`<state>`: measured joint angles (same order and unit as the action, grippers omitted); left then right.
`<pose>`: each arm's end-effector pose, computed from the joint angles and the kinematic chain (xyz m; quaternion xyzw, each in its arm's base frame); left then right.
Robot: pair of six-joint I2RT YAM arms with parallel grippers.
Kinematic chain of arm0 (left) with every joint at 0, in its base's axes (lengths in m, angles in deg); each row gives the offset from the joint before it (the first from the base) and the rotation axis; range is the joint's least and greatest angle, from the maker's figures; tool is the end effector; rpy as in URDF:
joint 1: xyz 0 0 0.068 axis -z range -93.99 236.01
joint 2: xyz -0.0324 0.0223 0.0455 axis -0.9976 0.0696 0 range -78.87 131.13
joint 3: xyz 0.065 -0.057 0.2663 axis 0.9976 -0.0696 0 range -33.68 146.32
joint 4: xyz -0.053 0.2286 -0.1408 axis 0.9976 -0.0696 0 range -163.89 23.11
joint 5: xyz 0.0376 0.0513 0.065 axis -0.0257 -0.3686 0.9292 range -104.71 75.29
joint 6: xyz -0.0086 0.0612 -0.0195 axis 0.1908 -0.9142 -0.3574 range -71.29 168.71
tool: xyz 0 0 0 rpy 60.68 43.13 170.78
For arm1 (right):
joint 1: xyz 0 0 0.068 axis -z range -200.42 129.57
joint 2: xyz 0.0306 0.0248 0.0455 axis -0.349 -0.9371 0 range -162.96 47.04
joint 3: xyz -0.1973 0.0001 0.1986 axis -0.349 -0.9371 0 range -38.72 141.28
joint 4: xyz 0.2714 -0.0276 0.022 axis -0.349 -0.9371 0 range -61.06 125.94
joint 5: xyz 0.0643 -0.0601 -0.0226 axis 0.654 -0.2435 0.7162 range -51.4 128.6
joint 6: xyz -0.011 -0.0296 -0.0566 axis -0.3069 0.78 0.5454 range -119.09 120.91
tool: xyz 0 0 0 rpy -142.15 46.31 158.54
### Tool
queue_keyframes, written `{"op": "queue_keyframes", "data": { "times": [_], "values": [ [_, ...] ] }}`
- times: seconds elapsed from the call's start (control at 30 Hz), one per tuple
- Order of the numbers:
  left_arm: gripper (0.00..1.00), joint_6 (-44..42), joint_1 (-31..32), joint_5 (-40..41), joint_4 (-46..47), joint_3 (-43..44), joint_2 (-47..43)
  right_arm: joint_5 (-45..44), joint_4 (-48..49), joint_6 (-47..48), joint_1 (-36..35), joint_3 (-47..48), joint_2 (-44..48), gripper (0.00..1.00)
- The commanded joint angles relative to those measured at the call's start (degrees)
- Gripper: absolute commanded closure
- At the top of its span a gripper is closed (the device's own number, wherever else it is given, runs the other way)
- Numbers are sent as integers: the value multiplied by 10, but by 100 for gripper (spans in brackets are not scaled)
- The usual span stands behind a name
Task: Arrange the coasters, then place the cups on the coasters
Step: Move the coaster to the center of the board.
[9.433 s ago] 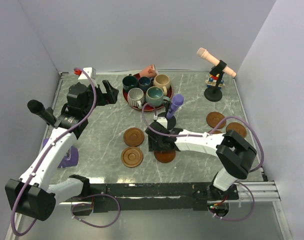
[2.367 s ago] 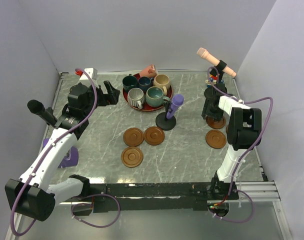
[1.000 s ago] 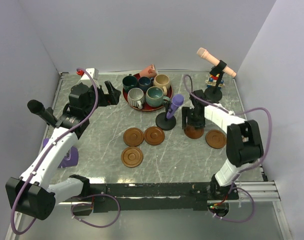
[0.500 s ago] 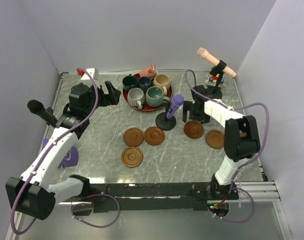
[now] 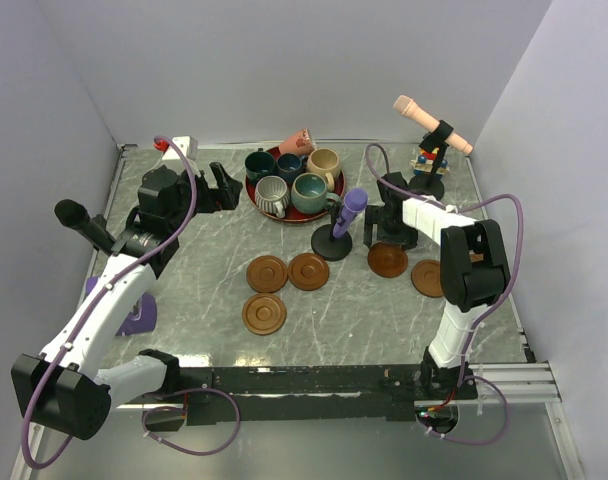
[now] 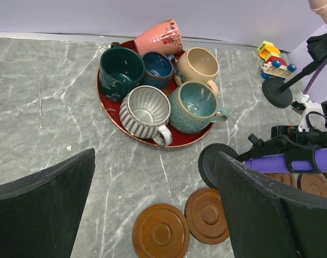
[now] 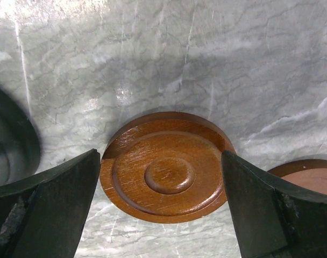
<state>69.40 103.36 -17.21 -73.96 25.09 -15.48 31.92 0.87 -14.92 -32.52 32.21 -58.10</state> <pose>0.2689 -0.0865 0.3699 -0.0088 0.7754 -0.2217 0.5912 0.3746 0.0744 0.1638 0.0425 0.9812 -0.0122 0.1881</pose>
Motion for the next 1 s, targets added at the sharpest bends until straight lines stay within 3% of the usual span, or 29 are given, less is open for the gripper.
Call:
{"op": "queue_keyframes", "data": {
  "times": [0.0, 0.4, 0.97],
  "values": [
    [3, 6, 2, -12, 18, 7, -6, -8, -4, -7, 5, -9, 1, 1],
    [3, 7, 2, -11, 19, 7, -11, 10, -10, -1, -4, -97, 52, 5],
    [3, 7, 3, -9, 19, 6, -10, 23, -14, -62, -118, -177, 125, 8]
  ]
}}
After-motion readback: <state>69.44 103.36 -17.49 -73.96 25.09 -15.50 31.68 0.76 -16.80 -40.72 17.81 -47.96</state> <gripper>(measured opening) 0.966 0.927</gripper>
